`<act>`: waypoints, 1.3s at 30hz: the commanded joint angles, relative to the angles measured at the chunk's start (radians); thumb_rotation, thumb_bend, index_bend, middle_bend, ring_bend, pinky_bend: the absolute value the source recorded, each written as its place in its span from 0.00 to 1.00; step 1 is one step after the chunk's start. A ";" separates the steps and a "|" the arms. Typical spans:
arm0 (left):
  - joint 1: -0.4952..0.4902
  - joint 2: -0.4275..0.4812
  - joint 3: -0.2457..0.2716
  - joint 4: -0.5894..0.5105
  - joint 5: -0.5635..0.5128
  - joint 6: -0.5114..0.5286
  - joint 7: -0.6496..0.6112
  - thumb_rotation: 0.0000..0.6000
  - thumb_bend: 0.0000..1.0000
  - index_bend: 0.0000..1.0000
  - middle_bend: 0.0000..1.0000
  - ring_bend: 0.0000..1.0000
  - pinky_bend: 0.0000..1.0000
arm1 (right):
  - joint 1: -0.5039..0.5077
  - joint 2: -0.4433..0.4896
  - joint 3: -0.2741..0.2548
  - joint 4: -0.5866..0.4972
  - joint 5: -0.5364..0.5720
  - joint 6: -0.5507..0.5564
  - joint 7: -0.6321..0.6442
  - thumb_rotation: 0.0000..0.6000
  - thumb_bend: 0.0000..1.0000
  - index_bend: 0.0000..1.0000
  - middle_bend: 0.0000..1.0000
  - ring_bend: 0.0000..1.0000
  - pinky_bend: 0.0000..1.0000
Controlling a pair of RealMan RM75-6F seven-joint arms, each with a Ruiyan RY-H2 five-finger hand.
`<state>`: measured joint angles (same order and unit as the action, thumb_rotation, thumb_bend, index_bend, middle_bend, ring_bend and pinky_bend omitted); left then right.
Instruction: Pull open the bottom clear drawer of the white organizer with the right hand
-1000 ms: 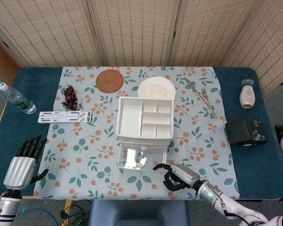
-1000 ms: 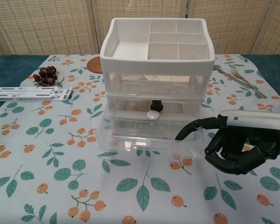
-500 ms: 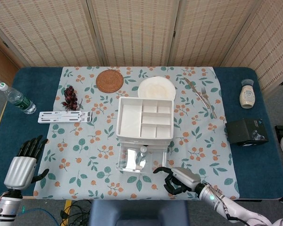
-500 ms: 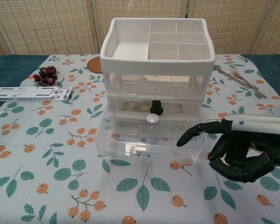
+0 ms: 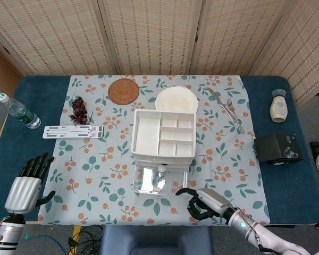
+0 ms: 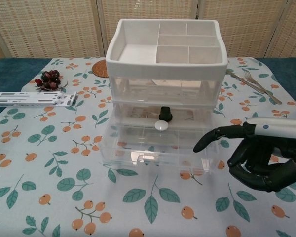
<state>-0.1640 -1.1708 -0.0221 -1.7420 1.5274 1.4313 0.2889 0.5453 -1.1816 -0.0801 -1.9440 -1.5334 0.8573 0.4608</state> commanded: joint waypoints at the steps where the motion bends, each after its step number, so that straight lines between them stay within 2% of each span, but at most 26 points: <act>1: 0.000 0.001 0.000 -0.001 0.003 0.002 0.000 1.00 0.20 0.02 0.00 0.05 0.09 | -0.003 0.010 0.006 -0.005 -0.008 0.016 0.000 1.00 0.56 0.20 0.80 1.00 1.00; 10: 0.003 0.004 0.001 -0.004 0.006 0.008 -0.002 1.00 0.20 0.02 0.00 0.05 0.09 | 0.021 0.058 0.054 -0.037 -0.034 0.055 -0.022 1.00 0.56 0.20 0.79 1.00 1.00; 16: 0.008 0.005 0.003 -0.003 0.013 0.017 -0.009 1.00 0.20 0.03 0.00 0.05 0.09 | 0.088 0.091 0.109 -0.060 -0.025 0.006 -0.119 1.00 0.56 0.20 0.80 1.00 1.00; 24: 0.015 0.006 0.007 0.003 0.020 0.026 -0.023 1.00 0.20 0.02 0.00 0.05 0.09 | 0.207 0.067 0.179 -0.034 0.076 -0.115 -0.380 1.00 0.56 0.20 0.80 1.00 1.00; 31: 0.023 0.008 0.009 0.012 0.024 0.036 -0.039 1.00 0.20 0.02 0.00 0.05 0.09 | 0.287 -0.007 0.206 0.012 0.159 -0.135 -0.705 1.00 0.54 0.20 0.81 1.00 1.00; 39: 0.026 0.011 0.008 0.014 0.026 0.041 -0.043 1.00 0.20 0.02 0.00 0.05 0.09 | 0.384 -0.048 0.223 0.043 0.225 -0.201 -0.838 1.00 0.44 0.20 0.84 1.00 1.00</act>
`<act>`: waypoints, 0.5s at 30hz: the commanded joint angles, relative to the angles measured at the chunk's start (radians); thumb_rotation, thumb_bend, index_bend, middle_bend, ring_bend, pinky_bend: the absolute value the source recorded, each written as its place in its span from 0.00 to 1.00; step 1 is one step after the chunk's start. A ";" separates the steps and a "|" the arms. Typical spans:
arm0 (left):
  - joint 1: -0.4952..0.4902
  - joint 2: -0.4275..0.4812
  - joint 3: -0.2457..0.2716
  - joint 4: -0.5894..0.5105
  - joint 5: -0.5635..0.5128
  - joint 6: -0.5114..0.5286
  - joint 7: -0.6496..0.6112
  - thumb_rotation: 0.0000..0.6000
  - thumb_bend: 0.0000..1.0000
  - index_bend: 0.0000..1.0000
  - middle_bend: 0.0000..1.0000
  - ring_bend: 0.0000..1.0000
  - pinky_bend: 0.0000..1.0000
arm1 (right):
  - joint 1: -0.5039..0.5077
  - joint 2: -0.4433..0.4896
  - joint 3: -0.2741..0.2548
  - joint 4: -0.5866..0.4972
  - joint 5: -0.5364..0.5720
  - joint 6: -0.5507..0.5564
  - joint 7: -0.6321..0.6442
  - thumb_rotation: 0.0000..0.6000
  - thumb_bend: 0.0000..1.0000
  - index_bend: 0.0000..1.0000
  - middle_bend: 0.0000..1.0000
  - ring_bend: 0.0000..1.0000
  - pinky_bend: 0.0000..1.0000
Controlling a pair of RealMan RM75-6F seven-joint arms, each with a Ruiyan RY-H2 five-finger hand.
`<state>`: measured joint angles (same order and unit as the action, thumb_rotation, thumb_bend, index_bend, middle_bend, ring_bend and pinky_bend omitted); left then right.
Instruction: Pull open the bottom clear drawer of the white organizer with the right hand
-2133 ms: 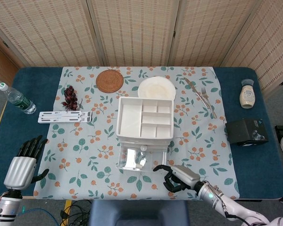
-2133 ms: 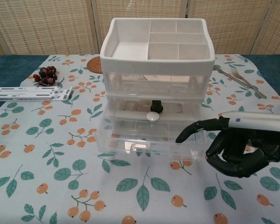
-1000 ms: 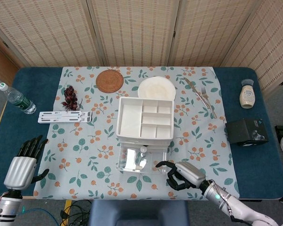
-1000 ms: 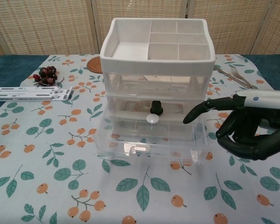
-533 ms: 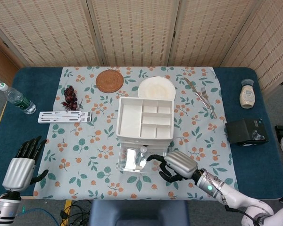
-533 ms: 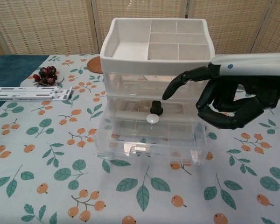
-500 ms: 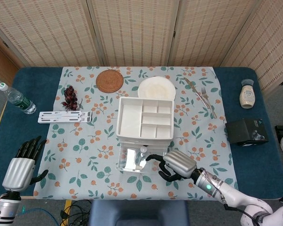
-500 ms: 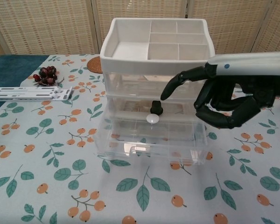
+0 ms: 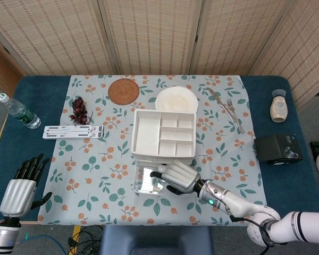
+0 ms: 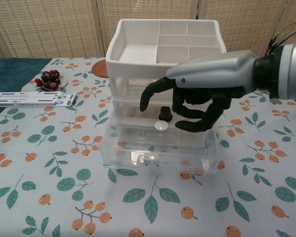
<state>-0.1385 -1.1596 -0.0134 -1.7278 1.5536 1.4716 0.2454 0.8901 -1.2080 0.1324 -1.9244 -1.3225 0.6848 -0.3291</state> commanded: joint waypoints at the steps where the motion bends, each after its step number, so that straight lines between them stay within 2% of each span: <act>1: 0.001 0.000 0.000 -0.001 0.000 0.001 0.002 1.00 0.20 0.02 0.00 0.05 0.09 | 0.050 -0.025 0.011 0.031 0.013 -0.034 -0.064 1.00 0.42 0.20 0.85 1.00 1.00; 7: 0.007 -0.001 0.001 -0.003 -0.005 0.005 0.003 1.00 0.20 0.02 0.00 0.05 0.09 | 0.100 -0.048 0.003 0.066 0.012 -0.048 -0.144 1.00 0.28 0.20 0.87 1.00 1.00; 15: 0.009 0.001 -0.002 -0.006 -0.008 0.006 0.009 1.00 0.20 0.02 0.00 0.05 0.09 | 0.128 -0.094 -0.016 0.111 -0.015 -0.039 -0.163 1.00 0.28 0.20 0.91 1.00 1.00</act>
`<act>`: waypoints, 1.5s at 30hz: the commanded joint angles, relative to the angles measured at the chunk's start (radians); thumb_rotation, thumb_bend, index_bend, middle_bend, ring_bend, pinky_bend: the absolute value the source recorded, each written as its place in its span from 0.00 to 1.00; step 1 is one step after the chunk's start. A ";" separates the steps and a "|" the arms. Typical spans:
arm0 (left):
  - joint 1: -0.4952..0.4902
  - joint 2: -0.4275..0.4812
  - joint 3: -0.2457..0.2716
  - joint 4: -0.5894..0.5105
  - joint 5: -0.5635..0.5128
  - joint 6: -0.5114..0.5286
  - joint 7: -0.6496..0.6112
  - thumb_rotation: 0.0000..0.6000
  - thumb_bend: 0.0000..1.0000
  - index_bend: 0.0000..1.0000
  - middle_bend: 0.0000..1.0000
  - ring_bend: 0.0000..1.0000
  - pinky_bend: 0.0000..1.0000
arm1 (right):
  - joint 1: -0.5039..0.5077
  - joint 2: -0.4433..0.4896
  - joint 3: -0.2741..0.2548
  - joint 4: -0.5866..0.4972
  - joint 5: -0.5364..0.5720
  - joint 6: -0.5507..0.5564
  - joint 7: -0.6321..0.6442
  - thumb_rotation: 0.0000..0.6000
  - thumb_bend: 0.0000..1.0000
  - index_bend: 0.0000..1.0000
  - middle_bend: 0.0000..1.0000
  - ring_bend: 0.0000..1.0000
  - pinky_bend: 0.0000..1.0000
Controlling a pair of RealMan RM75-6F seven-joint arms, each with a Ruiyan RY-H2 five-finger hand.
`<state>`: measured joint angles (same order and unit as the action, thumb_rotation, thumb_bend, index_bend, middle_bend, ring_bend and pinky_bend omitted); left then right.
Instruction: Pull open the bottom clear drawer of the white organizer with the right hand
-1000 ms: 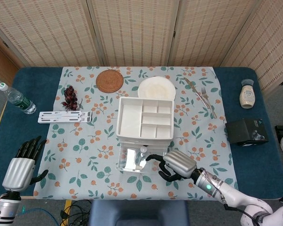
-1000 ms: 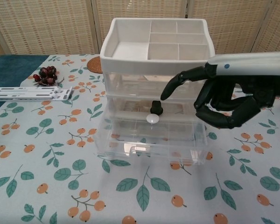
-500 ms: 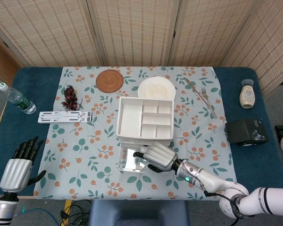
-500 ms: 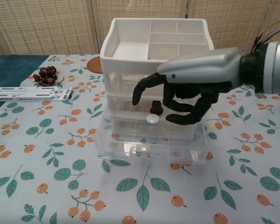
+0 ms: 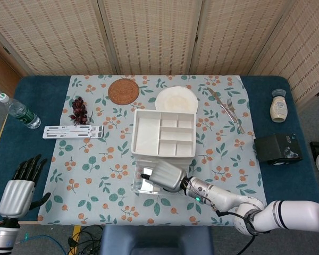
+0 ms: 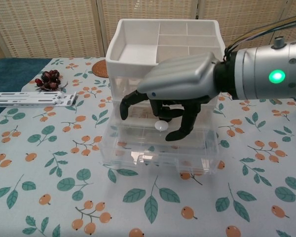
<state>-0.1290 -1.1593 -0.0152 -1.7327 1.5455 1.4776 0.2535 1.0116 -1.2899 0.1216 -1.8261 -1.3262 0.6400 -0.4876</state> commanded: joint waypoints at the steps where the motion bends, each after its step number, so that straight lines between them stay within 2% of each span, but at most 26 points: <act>1: 0.001 0.001 0.000 -0.002 0.000 0.001 0.001 1.00 0.20 0.02 0.00 0.05 0.09 | 0.008 -0.018 -0.007 0.018 -0.016 0.007 -0.004 1.00 0.28 0.20 0.93 1.00 1.00; 7: 0.003 0.003 -0.001 -0.007 -0.003 0.002 0.006 1.00 0.20 0.02 0.00 0.05 0.09 | 0.031 -0.040 -0.023 0.059 -0.052 -0.002 -0.008 1.00 0.28 0.20 0.97 1.00 1.00; 15: 0.008 0.000 0.000 -0.007 -0.006 0.004 0.007 1.00 0.20 0.02 0.00 0.05 0.09 | 0.055 -0.051 -0.046 0.081 -0.088 -0.029 0.008 1.00 0.28 0.20 0.97 1.00 1.00; 31: 0.015 0.002 -0.002 -0.017 -0.016 0.006 0.018 1.00 0.20 0.02 0.00 0.05 0.09 | 0.080 -0.060 -0.089 0.145 -0.217 -0.031 0.105 1.00 0.29 0.20 0.97 1.00 1.00; 45: 0.013 0.003 -0.007 -0.030 -0.023 -0.001 0.035 1.00 0.20 0.02 0.00 0.05 0.09 | 0.098 -0.070 -0.120 0.194 -0.285 -0.037 0.189 1.00 0.31 0.20 0.97 1.00 1.00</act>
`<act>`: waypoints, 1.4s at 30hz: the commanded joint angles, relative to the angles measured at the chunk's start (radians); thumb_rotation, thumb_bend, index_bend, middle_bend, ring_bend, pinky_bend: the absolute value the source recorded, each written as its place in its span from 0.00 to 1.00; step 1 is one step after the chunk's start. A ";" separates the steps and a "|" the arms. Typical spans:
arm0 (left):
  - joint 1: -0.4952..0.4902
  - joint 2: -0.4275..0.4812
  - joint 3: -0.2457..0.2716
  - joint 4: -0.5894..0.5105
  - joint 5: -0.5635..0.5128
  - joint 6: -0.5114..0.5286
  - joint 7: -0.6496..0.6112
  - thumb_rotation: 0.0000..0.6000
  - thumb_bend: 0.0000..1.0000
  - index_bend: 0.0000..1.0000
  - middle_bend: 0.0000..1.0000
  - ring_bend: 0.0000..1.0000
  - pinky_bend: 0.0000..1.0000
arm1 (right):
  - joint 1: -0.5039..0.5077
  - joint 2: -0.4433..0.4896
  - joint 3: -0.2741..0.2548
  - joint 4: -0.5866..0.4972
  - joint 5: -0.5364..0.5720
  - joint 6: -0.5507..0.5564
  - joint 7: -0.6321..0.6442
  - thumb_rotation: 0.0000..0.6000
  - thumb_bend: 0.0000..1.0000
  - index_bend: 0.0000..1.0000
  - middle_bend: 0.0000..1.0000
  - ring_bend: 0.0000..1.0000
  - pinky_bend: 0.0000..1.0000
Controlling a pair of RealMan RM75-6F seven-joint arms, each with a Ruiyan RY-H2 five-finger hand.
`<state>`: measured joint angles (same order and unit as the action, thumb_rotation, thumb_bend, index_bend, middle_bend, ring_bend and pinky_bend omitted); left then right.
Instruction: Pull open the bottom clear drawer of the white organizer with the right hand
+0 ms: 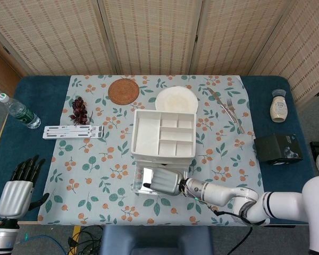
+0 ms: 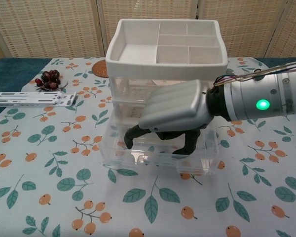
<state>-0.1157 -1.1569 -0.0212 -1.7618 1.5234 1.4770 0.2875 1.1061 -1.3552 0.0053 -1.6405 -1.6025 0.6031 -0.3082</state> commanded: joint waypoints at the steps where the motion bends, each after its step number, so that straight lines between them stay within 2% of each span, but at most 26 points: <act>1: 0.000 0.001 -0.002 -0.002 -0.002 0.000 0.001 1.00 0.20 0.03 0.00 0.05 0.09 | 0.005 -0.007 -0.005 0.012 -0.012 0.000 0.014 1.00 0.31 0.20 0.97 1.00 1.00; 19: -0.001 0.001 -0.004 -0.007 -0.008 -0.003 0.010 1.00 0.20 0.02 0.00 0.05 0.09 | 0.007 -0.028 -0.025 0.044 -0.051 0.025 0.096 1.00 0.31 0.27 0.97 1.00 1.00; 42: -0.002 0.004 -0.003 -0.021 -0.015 -0.012 0.030 1.00 0.20 0.03 0.00 0.05 0.09 | -0.035 -0.069 -0.052 0.101 -0.088 0.120 0.219 1.00 0.33 0.33 0.97 1.00 1.00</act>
<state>-0.1179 -1.1527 -0.0238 -1.7829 1.5082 1.4651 0.3177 1.0728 -1.4214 -0.0466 -1.5421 -1.6903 0.7196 -0.0926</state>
